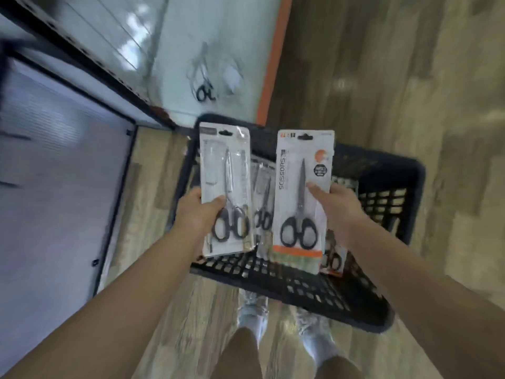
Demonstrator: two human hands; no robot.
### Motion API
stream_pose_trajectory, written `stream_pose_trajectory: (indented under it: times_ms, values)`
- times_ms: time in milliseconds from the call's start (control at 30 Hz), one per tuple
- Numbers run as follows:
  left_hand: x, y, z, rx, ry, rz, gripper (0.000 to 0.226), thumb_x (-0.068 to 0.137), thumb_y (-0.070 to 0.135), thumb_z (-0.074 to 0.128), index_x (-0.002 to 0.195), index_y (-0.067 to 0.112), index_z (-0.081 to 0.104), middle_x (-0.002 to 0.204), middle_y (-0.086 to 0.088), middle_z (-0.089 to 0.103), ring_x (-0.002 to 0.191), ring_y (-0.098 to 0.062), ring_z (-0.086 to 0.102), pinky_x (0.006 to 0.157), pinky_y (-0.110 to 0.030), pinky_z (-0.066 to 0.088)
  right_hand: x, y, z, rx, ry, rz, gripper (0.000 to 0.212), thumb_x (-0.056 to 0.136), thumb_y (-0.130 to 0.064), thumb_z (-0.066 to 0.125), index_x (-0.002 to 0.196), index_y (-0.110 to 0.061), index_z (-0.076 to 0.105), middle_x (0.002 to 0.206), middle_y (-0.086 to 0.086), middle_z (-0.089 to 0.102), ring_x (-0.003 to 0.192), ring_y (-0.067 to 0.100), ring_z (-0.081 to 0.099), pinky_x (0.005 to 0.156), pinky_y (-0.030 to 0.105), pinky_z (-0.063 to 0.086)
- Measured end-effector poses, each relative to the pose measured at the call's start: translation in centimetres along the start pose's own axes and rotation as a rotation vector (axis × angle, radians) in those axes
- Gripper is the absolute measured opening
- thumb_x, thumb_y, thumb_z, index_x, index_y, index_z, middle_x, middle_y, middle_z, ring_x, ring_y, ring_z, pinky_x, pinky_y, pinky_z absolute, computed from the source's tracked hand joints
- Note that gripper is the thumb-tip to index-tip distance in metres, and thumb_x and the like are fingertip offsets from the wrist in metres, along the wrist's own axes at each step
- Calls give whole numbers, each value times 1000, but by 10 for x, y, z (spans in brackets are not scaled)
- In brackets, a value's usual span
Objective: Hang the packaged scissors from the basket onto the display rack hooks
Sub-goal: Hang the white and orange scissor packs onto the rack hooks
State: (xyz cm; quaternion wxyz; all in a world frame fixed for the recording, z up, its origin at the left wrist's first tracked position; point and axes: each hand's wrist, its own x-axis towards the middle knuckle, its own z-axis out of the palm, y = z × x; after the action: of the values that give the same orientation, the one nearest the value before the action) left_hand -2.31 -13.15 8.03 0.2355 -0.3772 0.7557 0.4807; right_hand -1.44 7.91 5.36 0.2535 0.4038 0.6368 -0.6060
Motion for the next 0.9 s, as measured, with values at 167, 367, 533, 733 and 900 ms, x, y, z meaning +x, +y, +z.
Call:
stream_pose_trajectory:
  times_ms: [167,367,533,733,900]
  values:
    - [-106,143,-76,-177,51,237,9,91,13,59,100,10,60,88,-4,67,72,-14,62,63,-25,53,-113,-177,-21,38,-115,-268,24,93,-26,57,103,-6,65,101,14,70,94,33,66,89,51,51]
    - [-277,289,-213,-410,191,509,13,89,10,62,101,5,63,88,-10,70,75,-22,64,71,-34,55,-313,-375,-29,58,-297,-695,25,88,-28,63,109,-13,66,107,8,70,101,29,65,97,50,47]
    - [-411,321,-312,-569,324,678,17,88,16,65,103,8,61,84,-7,70,72,-22,64,68,-36,54,-466,-440,-19,40,-439,-931,18,94,-24,56,107,-15,65,104,6,70,98,25,66,89,41,52]
    - [-473,258,-354,-676,442,680,8,92,15,59,98,12,63,94,-16,72,80,-29,66,78,-46,55,-538,-406,22,-32,-614,-959,12,95,-25,54,101,-23,64,105,-2,69,96,16,63,91,37,48]
    - [-455,186,-345,-756,502,560,17,90,19,62,99,5,64,88,-15,73,84,-36,68,84,-55,52,-540,-346,53,-100,-784,-751,29,93,-26,57,115,-7,60,115,-5,58,115,19,52,104,34,34]
